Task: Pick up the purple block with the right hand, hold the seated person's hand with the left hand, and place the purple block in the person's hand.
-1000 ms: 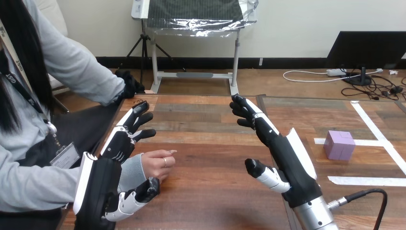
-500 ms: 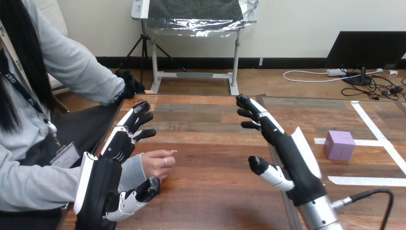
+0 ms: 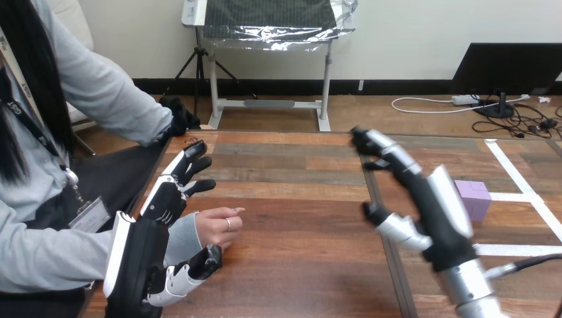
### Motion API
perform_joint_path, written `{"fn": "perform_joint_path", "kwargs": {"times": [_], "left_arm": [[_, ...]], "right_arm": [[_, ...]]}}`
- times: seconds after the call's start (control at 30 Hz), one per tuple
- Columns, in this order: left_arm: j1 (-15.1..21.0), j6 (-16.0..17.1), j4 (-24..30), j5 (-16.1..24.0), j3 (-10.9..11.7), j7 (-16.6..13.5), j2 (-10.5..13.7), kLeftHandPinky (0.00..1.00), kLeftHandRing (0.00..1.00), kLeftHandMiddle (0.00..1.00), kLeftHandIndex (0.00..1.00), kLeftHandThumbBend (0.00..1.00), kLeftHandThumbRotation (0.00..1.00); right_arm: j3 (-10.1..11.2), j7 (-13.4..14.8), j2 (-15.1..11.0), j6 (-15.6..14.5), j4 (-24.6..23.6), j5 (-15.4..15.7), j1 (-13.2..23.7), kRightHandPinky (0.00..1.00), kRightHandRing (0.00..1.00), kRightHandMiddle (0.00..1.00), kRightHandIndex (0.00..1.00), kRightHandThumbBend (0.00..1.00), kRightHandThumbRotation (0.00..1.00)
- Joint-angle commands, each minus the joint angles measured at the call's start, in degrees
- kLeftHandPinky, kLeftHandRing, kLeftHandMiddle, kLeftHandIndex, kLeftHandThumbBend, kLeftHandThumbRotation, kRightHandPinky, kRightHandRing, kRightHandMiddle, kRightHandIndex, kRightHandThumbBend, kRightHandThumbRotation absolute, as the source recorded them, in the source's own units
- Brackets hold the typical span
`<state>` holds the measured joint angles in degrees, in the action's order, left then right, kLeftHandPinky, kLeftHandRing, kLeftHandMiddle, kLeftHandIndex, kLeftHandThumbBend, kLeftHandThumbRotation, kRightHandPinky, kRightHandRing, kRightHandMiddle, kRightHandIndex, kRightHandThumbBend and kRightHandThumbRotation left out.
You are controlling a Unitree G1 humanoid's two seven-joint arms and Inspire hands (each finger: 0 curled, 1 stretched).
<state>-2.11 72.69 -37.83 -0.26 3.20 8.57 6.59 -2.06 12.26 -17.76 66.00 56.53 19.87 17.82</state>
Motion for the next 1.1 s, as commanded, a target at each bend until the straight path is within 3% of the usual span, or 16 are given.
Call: {"fn": "perform_joint_path", "kwargs": {"times": [0.0,0.23,0.5,0.8,1.07], "left_arm": [[3.6,1.1,-0.4,0.2,0.1,-0.7,-0.4,0.75,0.87,0.90,0.88,1.00,0.78],[3.4,1.0,-0.4,-0.4,-0.3,-0.7,-0.6,0.76,0.87,0.91,0.88,1.00,0.78],[3.2,0.9,0.0,-0.5,-0.3,-0.9,-1.1,0.76,0.87,0.91,0.88,1.00,0.78],[3.2,1.3,0.1,0.4,0.1,-1.6,-1.4,0.75,0.86,0.90,0.88,1.00,0.79],[3.7,2.0,-0.6,-0.6,-0.7,-1.0,-0.9,0.75,0.87,0.91,0.89,1.00,0.78]], "right_arm": [[2.0,1.5,-1.7,-1.2,-3.3,-0.7,7.4,0.76,0.83,0.85,0.86,0.96,0.95],[2.8,2.9,-3.8,-3.3,-5.9,0.6,8.8,0.74,0.82,0.84,0.85,0.99,0.96],[3.5,2.7,-5.7,-6.5,-6.0,0.1,10.2,0.72,0.81,0.83,0.85,1.00,0.95],[3.9,2.0,-7.9,-9.1,-2.7,-1.3,12.9,0.75,0.84,0.84,0.86,0.97,0.88],[3.5,2.4,-10.2,-11.2,1.4,-0.5,15.8,0.78,0.87,0.85,0.86,0.99,0.88]]}}
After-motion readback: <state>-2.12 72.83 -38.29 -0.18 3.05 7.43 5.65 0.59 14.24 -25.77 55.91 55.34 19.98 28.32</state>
